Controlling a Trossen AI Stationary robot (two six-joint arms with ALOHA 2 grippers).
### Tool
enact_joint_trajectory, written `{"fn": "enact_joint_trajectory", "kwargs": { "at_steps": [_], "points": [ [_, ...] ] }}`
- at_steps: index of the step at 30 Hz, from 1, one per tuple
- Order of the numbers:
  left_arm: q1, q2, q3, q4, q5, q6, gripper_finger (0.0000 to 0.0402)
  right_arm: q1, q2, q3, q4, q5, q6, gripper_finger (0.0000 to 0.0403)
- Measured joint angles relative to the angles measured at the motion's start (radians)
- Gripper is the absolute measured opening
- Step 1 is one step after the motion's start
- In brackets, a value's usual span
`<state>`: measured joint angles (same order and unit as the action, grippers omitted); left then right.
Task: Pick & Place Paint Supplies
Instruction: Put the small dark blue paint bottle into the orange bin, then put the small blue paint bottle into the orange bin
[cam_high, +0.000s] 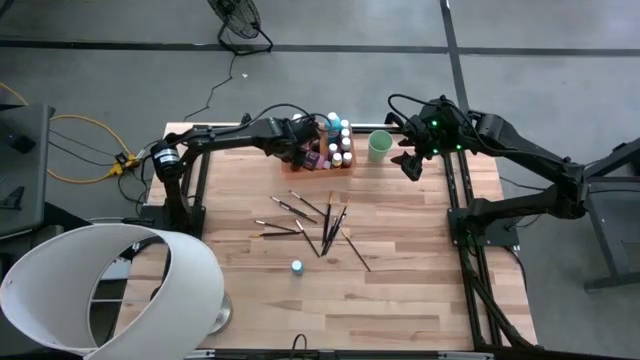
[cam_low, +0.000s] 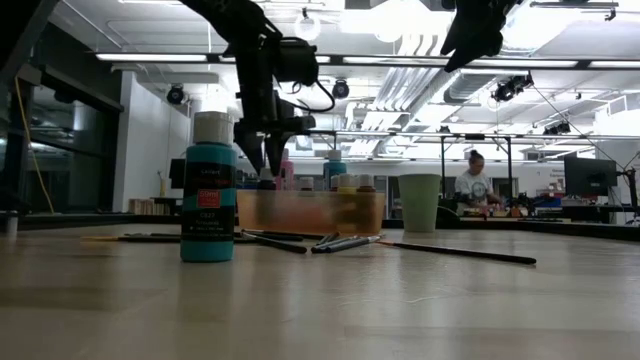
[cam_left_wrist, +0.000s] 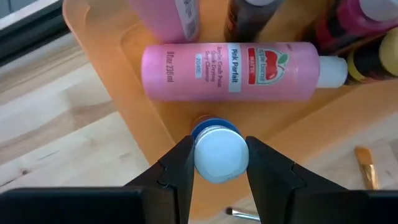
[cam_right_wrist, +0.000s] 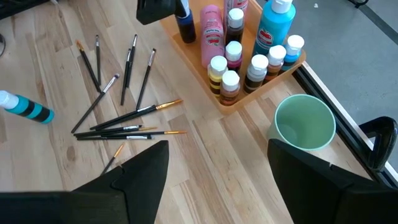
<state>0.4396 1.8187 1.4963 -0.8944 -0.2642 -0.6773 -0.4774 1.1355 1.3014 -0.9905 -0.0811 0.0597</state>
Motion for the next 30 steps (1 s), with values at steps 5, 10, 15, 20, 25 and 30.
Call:
{"fn": "enact_joint_trajectory", "kwargs": {
  "at_steps": [5,10,15,20,25,30],
  "points": [
    [0.000,0.000,-0.002,0.000,0.001,-0.001,0.0135,0.000,0.000,0.000,0.000,0.000,0.000,0.0267],
    [0.000,0.000,-0.002,-0.016,0.014,-0.001,0.0152,0.000,0.000,0.000,0.000,0.000,0.000,0.0267],
    [-0.001,0.000,-0.002,-0.024,0.011,0.002,0.0175,0.000,0.000,0.000,0.000,0.000,0.000,0.0267],
    [0.007,0.000,0.023,-0.052,0.002,0.039,0.0205,0.000,0.000,0.000,0.000,0.000,0.000,0.0267],
    [0.006,-0.002,0.093,-0.089,-0.002,0.097,0.0225,0.000,0.000,0.000,0.000,0.000,0.004,0.0267],
    [-0.006,-0.002,0.196,-0.208,0.069,0.149,0.0227,0.000,0.000,0.000,-0.009,-0.001,0.019,0.0267]
  ]
}}
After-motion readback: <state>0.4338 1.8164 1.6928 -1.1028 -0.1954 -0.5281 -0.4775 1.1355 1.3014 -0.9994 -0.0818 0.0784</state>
